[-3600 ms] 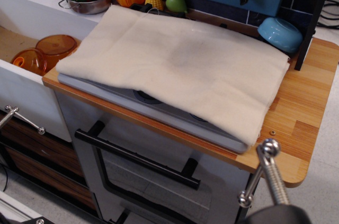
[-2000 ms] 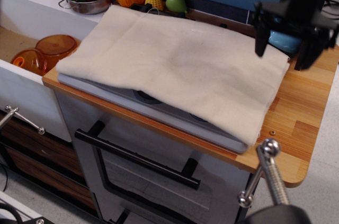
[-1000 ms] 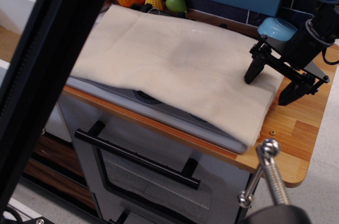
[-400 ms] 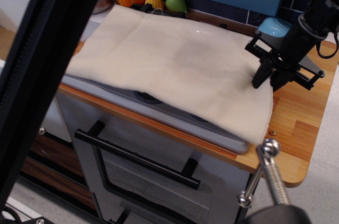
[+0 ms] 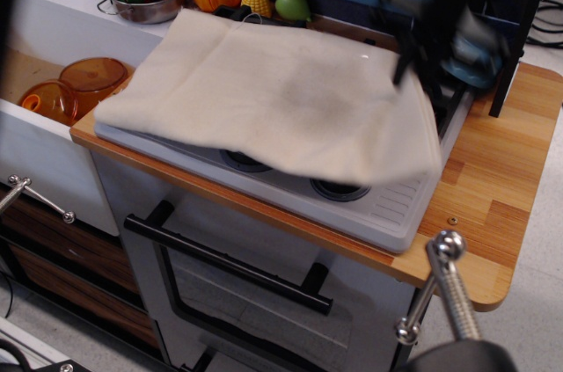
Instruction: Fold cloth in half
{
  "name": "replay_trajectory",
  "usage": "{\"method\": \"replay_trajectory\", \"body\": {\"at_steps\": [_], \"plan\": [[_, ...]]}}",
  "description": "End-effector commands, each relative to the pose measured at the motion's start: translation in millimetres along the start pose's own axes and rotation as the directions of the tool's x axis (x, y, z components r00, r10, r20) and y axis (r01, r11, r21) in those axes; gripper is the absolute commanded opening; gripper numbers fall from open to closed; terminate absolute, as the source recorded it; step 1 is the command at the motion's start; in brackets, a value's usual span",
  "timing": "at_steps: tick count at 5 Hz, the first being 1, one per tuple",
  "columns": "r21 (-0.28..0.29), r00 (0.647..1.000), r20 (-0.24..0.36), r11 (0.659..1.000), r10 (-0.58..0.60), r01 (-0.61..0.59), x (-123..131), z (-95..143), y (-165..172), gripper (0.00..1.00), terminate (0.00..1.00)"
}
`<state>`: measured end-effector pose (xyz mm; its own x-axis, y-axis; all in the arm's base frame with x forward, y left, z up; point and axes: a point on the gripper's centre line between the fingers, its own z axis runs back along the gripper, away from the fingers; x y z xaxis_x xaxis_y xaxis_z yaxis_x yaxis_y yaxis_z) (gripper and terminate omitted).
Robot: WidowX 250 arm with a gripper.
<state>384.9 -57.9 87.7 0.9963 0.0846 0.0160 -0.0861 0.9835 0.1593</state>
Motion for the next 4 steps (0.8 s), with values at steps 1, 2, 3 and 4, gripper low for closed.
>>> {"method": "replay_trajectory", "body": {"at_steps": [1, 2, 3, 4], "plan": [[-0.145, 0.998, 0.049, 0.989, -0.034, 0.041, 17.2, 66.2, 83.0, 0.00, 0.00], [-0.181, 0.986, -0.024, 0.971, -0.165, 0.158, 18.4, 58.5, 121.6, 0.00, 0.00], [-0.207, 0.964, -0.022, 0.944, -0.267, 0.256, 22.8, 45.9, 159.3, 0.00, 0.00], [-0.163, 0.937, -0.021, 0.926, -0.348, 0.340, 16.9, 28.2, 182.2, 0.00, 0.00]]}}
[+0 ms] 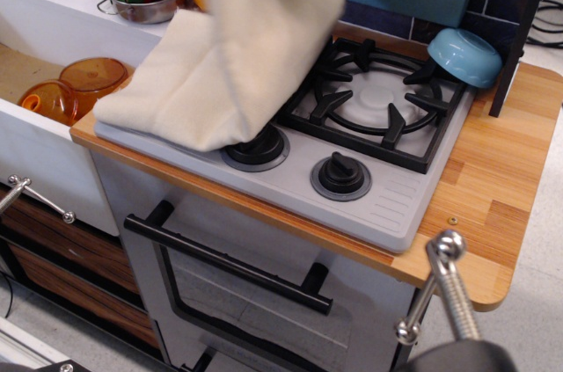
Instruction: Fold cloth in half
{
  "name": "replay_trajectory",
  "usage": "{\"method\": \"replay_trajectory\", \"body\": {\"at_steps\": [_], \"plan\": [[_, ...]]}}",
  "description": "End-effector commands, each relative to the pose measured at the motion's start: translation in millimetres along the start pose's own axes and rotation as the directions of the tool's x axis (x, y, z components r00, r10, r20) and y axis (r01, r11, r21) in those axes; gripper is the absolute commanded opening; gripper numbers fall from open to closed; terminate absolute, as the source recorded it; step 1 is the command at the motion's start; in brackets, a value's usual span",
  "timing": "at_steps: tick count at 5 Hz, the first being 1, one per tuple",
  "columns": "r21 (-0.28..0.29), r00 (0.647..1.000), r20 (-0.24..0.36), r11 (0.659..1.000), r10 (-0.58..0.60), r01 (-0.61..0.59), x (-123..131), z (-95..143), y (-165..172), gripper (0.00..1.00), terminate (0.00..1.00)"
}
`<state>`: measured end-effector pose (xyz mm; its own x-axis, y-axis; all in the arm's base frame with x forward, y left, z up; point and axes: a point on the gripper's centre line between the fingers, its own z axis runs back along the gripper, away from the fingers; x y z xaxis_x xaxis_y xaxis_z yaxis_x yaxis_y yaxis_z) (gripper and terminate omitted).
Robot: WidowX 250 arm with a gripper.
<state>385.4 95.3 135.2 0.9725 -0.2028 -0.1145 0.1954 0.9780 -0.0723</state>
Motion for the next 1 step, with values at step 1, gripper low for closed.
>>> {"method": "replay_trajectory", "body": {"at_steps": [1], "plan": [[0.171, 0.994, 0.066, 0.983, -0.083, 0.071, -16.4, -8.6, 37.0, 1.00, 1.00]]}}
